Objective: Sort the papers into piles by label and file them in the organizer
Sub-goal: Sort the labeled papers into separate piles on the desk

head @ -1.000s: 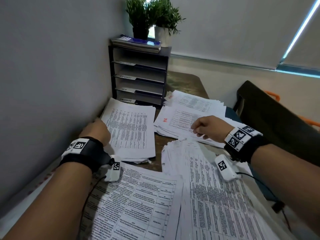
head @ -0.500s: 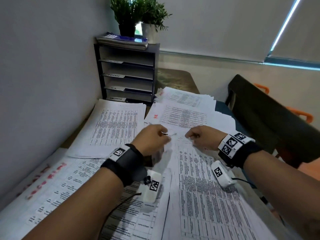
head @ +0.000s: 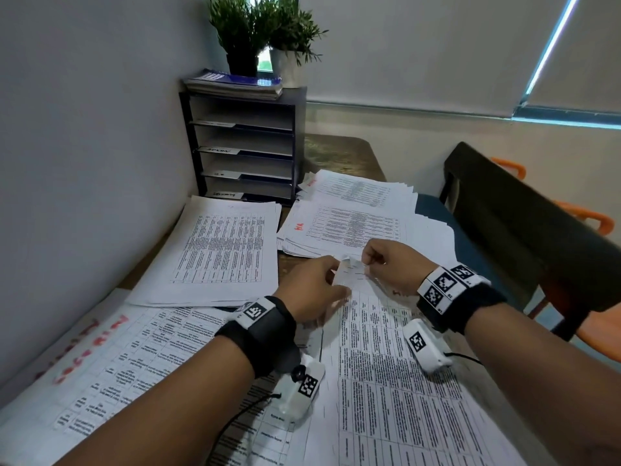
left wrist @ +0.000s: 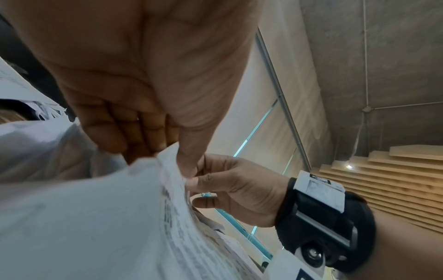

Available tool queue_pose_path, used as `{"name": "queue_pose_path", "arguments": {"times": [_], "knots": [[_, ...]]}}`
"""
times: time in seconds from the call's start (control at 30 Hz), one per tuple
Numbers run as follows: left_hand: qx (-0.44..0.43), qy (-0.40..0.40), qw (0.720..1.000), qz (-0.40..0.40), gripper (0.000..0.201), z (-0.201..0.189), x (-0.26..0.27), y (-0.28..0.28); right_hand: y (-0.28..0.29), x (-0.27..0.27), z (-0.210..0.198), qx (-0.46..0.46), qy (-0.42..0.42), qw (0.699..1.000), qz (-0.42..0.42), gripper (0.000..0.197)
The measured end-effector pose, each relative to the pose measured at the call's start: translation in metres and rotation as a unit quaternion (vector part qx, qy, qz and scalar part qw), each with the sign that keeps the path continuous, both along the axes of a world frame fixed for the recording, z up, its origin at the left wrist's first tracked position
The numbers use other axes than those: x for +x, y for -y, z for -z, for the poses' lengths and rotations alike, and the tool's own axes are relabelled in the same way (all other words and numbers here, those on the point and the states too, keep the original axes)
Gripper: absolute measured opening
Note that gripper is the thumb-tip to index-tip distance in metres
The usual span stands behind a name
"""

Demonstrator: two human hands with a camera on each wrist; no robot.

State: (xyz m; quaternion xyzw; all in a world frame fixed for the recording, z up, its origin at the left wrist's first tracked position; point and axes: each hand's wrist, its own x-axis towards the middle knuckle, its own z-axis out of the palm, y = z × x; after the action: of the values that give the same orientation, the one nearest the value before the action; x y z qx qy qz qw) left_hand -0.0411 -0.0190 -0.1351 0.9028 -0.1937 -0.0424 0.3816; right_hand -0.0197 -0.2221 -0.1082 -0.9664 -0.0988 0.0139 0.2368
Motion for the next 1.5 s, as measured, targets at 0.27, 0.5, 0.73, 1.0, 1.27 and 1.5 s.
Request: {"name": "queue_pose_path", "arguments": {"times": [0.27, 0.5, 0.73, 1.0, 1.27, 1.5], "knots": [[-0.092, -0.070, 0.992, -0.050, 0.025, 0.010, 0.006, -0.004, 0.011, -0.006, -0.003, 0.054, 0.011, 0.998, -0.011, 0.011], [-0.195, -0.117, 0.971, -0.079, 0.017, 0.011, 0.010, -0.009, 0.039, -0.005, -0.010, 0.054, 0.042, 0.995, 0.072, 0.046], [-0.247, -0.076, 0.956, -0.142, 0.014, 0.003, 0.022, -0.017, 0.065, 0.003, -0.025, 0.078, 0.021, 0.982, 0.172, 0.081], [-0.467, -0.101, 0.822, -0.310, 0.030, 0.001, 0.052, -0.047, 0.072, 0.012, -0.039, 0.053, -0.018, 0.986, 0.160, 0.058], [-0.585, -0.153, 0.729, -0.319, 0.046, -0.005, 0.060, -0.039, 0.095, 0.033, -0.028, 0.240, -0.077, 0.937, 0.241, 0.079], [-0.547, -0.187, 0.767, -0.277, 0.049, -0.007, 0.068, -0.004, 0.085, 0.051, -0.016, 0.342, -0.097, 0.902, 0.247, 0.020]]}}
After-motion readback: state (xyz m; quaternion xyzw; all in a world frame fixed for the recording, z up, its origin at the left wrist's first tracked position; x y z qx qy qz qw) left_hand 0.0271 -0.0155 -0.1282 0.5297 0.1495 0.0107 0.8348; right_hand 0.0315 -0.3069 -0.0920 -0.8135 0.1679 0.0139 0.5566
